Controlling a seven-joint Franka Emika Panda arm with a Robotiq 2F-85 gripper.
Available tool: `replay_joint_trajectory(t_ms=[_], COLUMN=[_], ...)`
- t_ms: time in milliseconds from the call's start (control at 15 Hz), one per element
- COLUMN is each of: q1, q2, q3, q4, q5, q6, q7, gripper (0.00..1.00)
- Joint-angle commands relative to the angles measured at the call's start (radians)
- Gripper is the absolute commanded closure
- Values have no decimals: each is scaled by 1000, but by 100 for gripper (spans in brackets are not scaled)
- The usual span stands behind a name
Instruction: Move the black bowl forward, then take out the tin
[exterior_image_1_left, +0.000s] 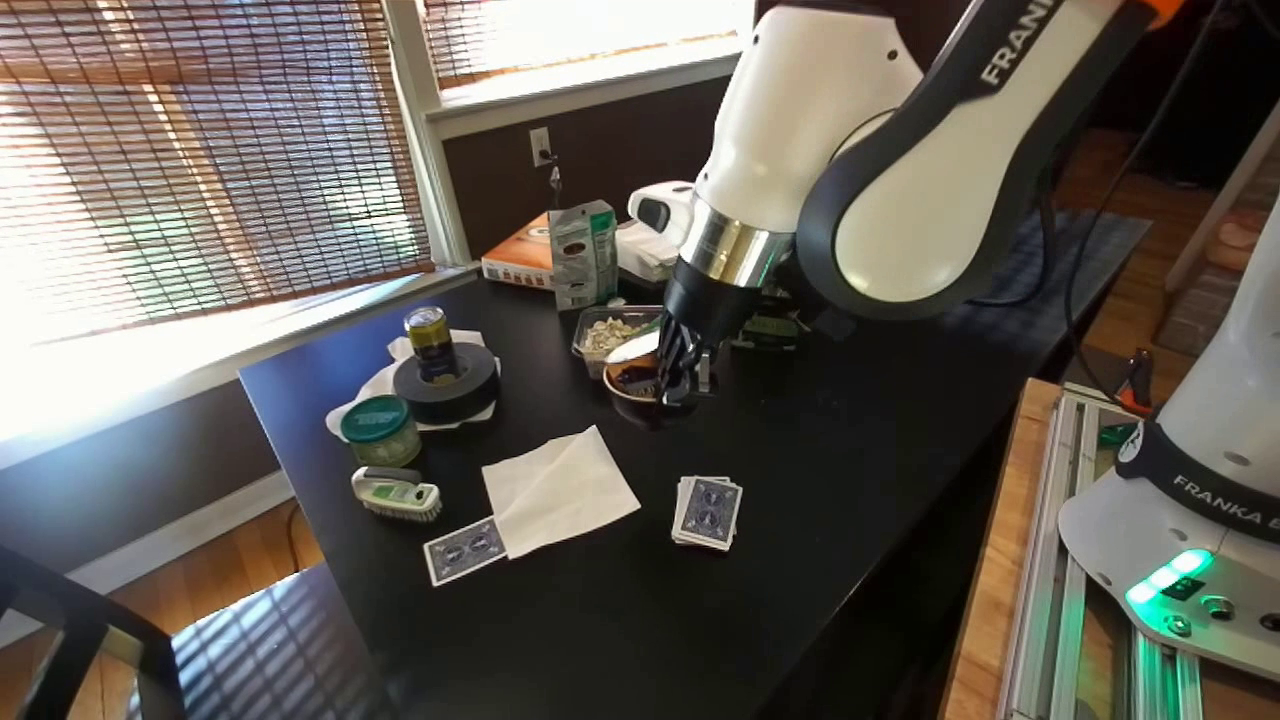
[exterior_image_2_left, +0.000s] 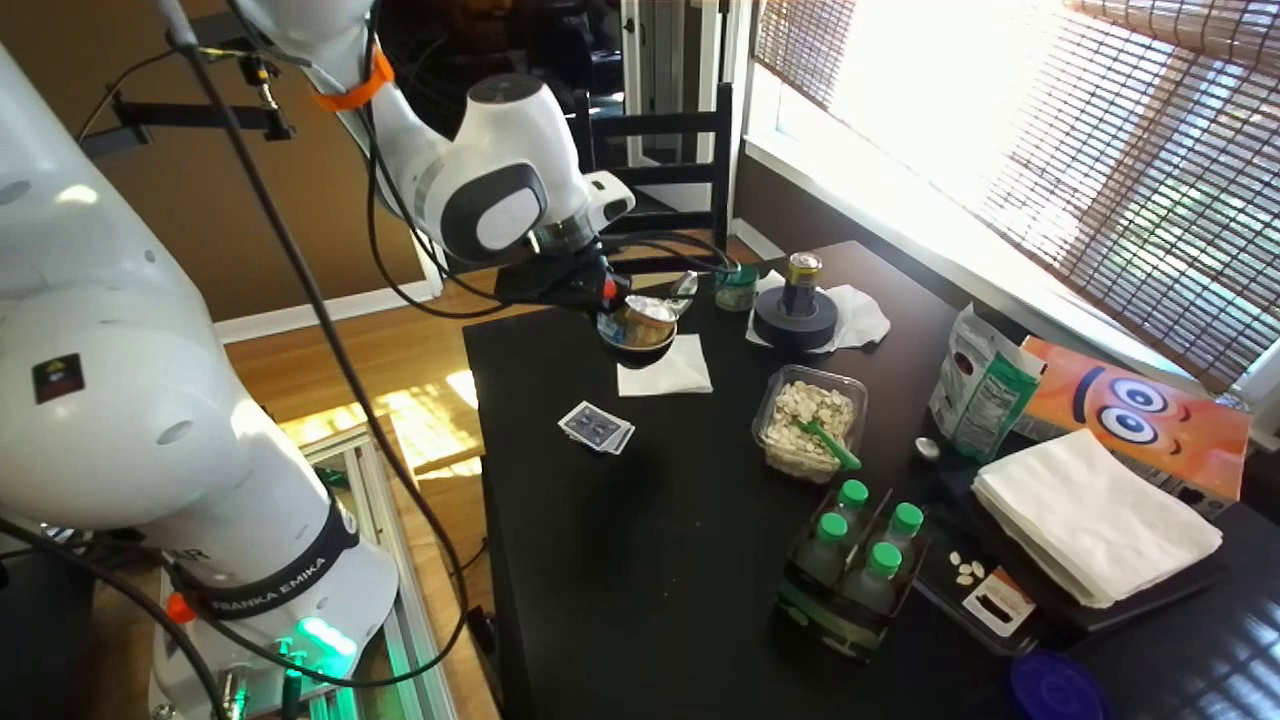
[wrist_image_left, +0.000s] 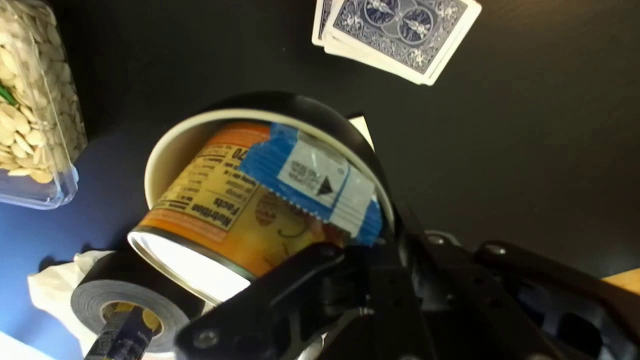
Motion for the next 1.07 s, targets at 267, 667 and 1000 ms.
replay_joint_trajectory(t_ms=[267,667,1000], q1=[86,268,363], q2=[239,373,450], q3=[-260,-374,-470], q4=[124,248,290], q5=[-292,-268,-326], q6=[41,64,115], q7=[161,258,375], gripper=[98,98,98])
